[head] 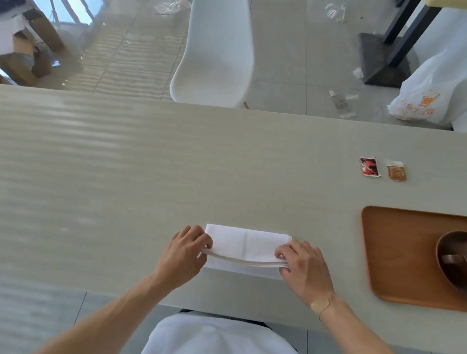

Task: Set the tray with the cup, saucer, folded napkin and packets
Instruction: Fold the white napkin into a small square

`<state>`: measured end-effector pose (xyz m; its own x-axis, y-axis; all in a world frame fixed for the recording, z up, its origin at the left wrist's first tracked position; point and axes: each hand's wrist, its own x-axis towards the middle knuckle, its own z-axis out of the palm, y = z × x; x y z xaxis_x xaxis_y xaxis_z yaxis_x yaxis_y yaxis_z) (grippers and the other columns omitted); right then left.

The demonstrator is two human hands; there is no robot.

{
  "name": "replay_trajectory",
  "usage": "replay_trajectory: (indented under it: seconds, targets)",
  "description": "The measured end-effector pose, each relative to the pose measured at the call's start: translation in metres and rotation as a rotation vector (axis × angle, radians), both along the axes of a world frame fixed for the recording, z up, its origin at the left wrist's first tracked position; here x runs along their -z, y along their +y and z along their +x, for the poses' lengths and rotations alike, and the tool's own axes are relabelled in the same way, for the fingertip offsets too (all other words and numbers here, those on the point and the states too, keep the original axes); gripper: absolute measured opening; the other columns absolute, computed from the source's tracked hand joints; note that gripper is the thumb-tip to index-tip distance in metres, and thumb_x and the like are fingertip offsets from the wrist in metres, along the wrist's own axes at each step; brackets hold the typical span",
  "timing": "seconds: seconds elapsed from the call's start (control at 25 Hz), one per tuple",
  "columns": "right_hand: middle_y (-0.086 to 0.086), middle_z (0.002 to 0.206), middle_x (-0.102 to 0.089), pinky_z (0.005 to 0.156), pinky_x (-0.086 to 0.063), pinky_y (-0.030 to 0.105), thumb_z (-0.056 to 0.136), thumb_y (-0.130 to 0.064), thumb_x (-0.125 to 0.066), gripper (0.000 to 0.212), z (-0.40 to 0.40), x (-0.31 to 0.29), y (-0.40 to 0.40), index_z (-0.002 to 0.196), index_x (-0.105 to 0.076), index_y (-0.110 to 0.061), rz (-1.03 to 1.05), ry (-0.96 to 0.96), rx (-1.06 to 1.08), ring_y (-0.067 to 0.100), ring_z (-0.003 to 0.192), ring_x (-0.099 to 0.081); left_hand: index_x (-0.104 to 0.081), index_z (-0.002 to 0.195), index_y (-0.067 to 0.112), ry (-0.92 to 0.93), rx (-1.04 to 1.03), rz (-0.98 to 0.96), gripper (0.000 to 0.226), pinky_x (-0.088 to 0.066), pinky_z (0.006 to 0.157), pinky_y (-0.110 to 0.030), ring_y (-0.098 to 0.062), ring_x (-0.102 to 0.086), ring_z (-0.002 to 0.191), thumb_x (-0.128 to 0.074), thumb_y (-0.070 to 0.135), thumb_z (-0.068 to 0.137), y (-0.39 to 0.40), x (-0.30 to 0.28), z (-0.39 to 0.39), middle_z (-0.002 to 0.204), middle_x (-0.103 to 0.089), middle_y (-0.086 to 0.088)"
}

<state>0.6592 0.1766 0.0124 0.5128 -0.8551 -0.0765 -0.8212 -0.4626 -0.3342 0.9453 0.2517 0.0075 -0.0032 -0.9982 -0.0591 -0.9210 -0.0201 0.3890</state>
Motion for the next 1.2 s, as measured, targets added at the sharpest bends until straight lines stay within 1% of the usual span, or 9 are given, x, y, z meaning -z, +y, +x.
replay_trajectory:
  seconds: [0.48,0.6,0.68,0.76,0.84,0.88,0.96,1.04,1.2]
  targets:
    - [-0.007,0.096,-0.062,0.072,-0.047,0.034,0.074,-0.033,-0.073,0.022,-0.010,0.021,0.017,0.093,-0.066,-0.026,0.118,0.169,-0.106,0.021,0.087,-0.061,-0.066,0.103,0.028,-0.086,0.036,0.195,0.021,-0.049,0.075,-0.033,-0.022,-0.057,0.093,-0.066,0.030,0.082,0.021,0.021,0.008,0.101,-0.060,0.003]
    - [-0.007,0.094,-0.063,0.072,-0.047,0.036,0.077,-0.045,-0.071,0.025,-0.001,0.019,0.013,0.092,-0.068,-0.025,0.076,0.169,-0.082,0.021,0.087,-0.059,-0.069,0.094,0.028,-0.120,0.020,0.141,0.016,-0.049,0.068,-0.034,-0.021,-0.058,0.085,-0.066,0.038,0.082,0.019,0.019,0.006,0.097,-0.060,0.003]
    - [-0.005,0.093,-0.066,0.066,-0.050,0.037,0.078,-0.038,-0.073,0.022,0.012,0.016,0.009,0.095,-0.070,-0.025,-0.028,0.113,-0.052,0.022,0.085,-0.062,-0.070,0.091,0.025,-0.131,0.031,0.060,0.016,-0.048,0.064,-0.034,-0.022,-0.058,0.080,-0.065,0.038,0.083,0.008,0.018,-0.004,0.094,-0.061,0.001]
    - [-0.002,0.106,-0.067,0.073,-0.052,0.039,0.081,-0.031,-0.071,0.030,0.031,0.016,0.007,0.110,-0.068,-0.022,-0.097,0.091,-0.030,0.024,0.096,-0.063,-0.068,0.100,0.023,-0.135,0.083,-0.022,0.019,-0.048,0.067,-0.035,-0.024,-0.060,0.085,-0.060,0.035,0.087,-0.007,0.019,-0.025,0.102,-0.061,-0.001]
    - [0.003,0.126,-0.063,0.091,-0.051,0.044,0.084,-0.031,-0.069,0.044,0.047,0.021,0.004,0.126,-0.062,-0.018,-0.084,0.128,-0.027,0.028,0.118,-0.058,-0.061,0.117,0.021,-0.126,0.129,-0.035,0.030,-0.049,0.081,-0.038,-0.026,-0.059,0.108,-0.050,0.035,0.093,-0.024,0.022,-0.052,0.121,-0.059,-0.003]
    - [0.005,0.138,-0.057,0.101,-0.046,0.048,0.088,-0.033,-0.064,0.050,0.052,0.025,0.004,0.133,-0.056,-0.015,-0.048,0.169,-0.031,0.031,0.130,-0.050,-0.055,0.129,0.020,-0.114,0.134,0.013,0.039,-0.047,0.094,-0.041,-0.027,-0.052,0.125,-0.043,0.037,0.096,-0.031,0.025,-0.063,0.137,-0.053,-0.004]
    - [0.006,0.155,-0.037,0.115,-0.029,0.053,0.097,-0.040,-0.041,0.057,0.056,0.033,0.006,0.147,-0.039,-0.013,0.028,0.264,-0.035,0.032,0.144,-0.030,-0.028,0.152,0.018,-0.148,0.141,0.134,0.057,-0.024,0.118,-0.046,-0.023,-0.017,0.149,-0.021,0.044,0.101,-0.033,0.035,-0.075,0.162,-0.022,-0.002]
    - [0.004,0.162,-0.018,0.121,-0.012,0.053,0.096,-0.047,-0.017,0.065,0.053,0.045,0.011,0.153,-0.022,-0.014,0.072,0.324,-0.041,0.030,0.149,-0.013,-0.003,0.156,0.020,-0.187,0.159,0.195,0.064,-0.003,0.122,-0.045,-0.015,0.012,0.150,-0.003,0.050,0.100,-0.026,0.049,-0.076,0.164,0.006,0.002]
    - [-0.001,0.162,0.012,0.118,0.008,0.048,0.093,-0.058,0.001,0.071,0.046,0.063,0.017,0.154,0.005,-0.022,0.101,0.335,-0.058,0.027,0.149,0.012,0.003,0.155,0.019,-0.189,0.191,0.194,0.066,0.000,0.120,-0.043,-0.014,0.013,0.149,-0.002,0.055,0.100,-0.014,0.063,-0.064,0.163,0.010,0.003]
